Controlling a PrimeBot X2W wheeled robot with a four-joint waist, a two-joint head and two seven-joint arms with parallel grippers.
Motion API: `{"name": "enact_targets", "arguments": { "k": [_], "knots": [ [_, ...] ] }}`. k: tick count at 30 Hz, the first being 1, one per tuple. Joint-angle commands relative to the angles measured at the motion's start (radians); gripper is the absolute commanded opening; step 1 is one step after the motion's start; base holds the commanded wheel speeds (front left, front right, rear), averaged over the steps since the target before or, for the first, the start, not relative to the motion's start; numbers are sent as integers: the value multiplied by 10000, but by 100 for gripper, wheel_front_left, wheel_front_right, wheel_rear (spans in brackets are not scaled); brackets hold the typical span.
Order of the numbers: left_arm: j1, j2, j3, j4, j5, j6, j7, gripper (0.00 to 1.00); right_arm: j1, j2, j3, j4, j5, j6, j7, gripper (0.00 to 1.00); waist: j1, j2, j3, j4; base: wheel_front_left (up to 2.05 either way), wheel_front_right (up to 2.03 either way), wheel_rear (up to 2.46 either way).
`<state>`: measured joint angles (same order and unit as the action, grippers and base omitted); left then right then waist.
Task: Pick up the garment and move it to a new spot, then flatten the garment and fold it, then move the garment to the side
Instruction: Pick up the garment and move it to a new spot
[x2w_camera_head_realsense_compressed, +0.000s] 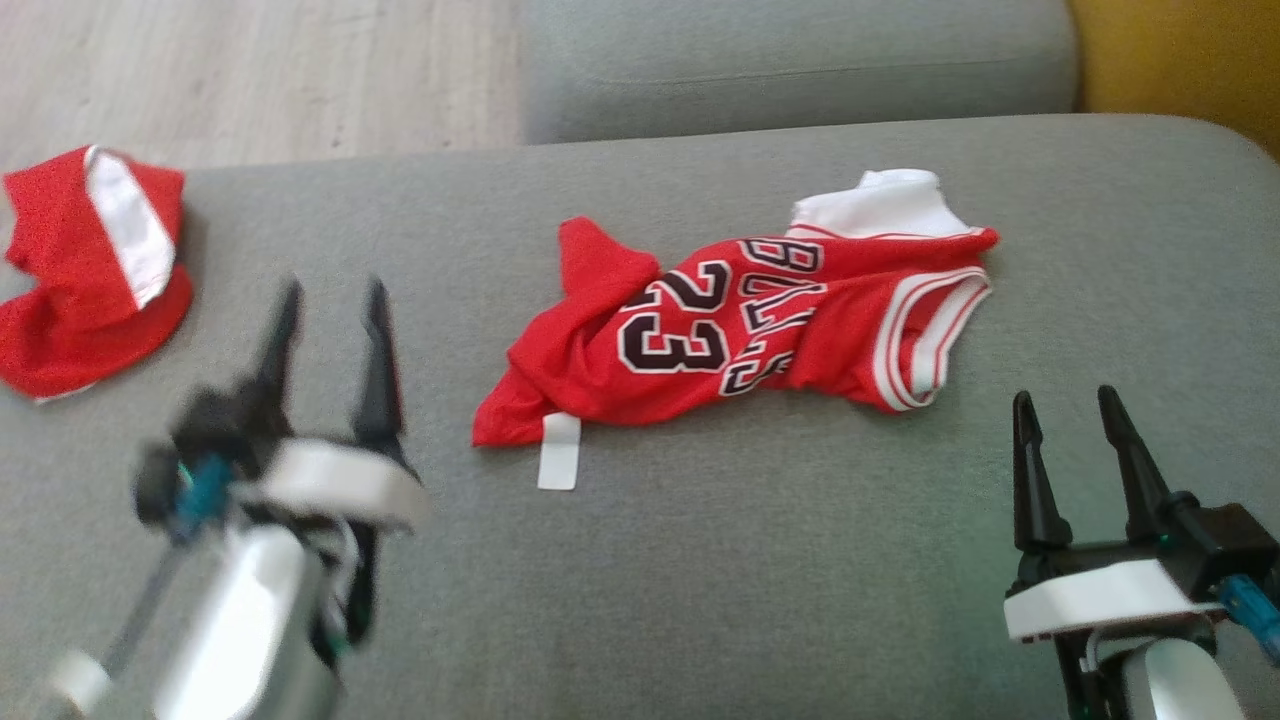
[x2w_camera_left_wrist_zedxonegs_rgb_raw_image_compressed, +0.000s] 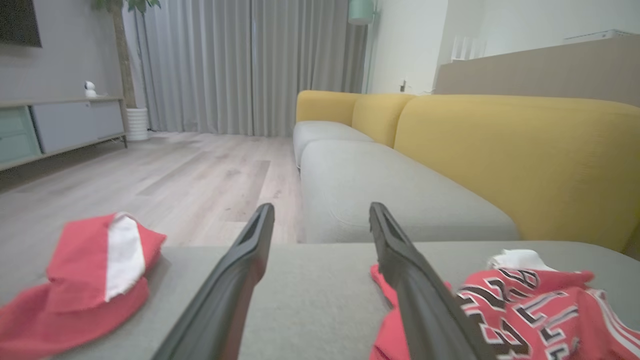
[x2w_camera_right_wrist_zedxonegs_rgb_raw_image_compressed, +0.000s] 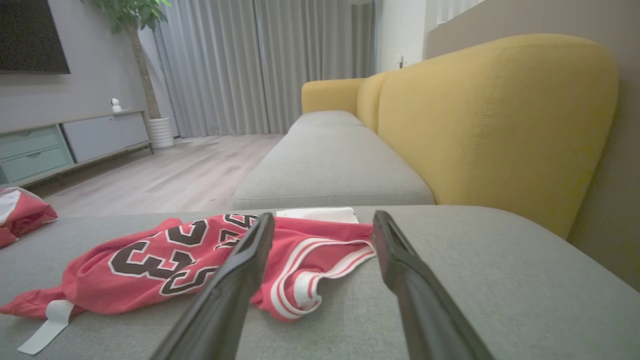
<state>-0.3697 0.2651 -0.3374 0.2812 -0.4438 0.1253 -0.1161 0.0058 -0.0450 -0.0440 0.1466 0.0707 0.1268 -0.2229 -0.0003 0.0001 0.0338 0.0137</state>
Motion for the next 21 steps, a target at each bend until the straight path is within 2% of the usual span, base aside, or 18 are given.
{"name": "enact_targets", "arguments": {
  "k": [1, 3, 8, 14, 21],
  "knots": [
    [19, 82, 252, -459, -102, 171, -209, 100, -189, -52, 253, -222, 107, 39, -153, 100, 3, -1, -167, -236, 0, 0, 0],
    [608, -154, 129, -574, -108, 359, -407, 100, -149, -52, 295, -142, 143, 39, -186, 100, 3, -1, -194, -348, 0, 0, 0],
    [2172, -340, -16, -339, -49, 750, -938, 100, -4, -52, 407, 273, 225, 39, -273, 100, 3, -1, -318, -594, 0, 0, 0],
    [3406, -434, 47, -347, -121, 707, -1326, 100, 104, -52, 461, 809, 333, 39, -342, 100, 3, -1, -473, -638, 0, 0, 0],
    [3762, -508, 174, -415, 9, 696, -1428, 100, -19, -52, 622, 1328, 396, 39, -377, 100, 3, -1, -627, -601, 0, 0, 0]
  ]
}}
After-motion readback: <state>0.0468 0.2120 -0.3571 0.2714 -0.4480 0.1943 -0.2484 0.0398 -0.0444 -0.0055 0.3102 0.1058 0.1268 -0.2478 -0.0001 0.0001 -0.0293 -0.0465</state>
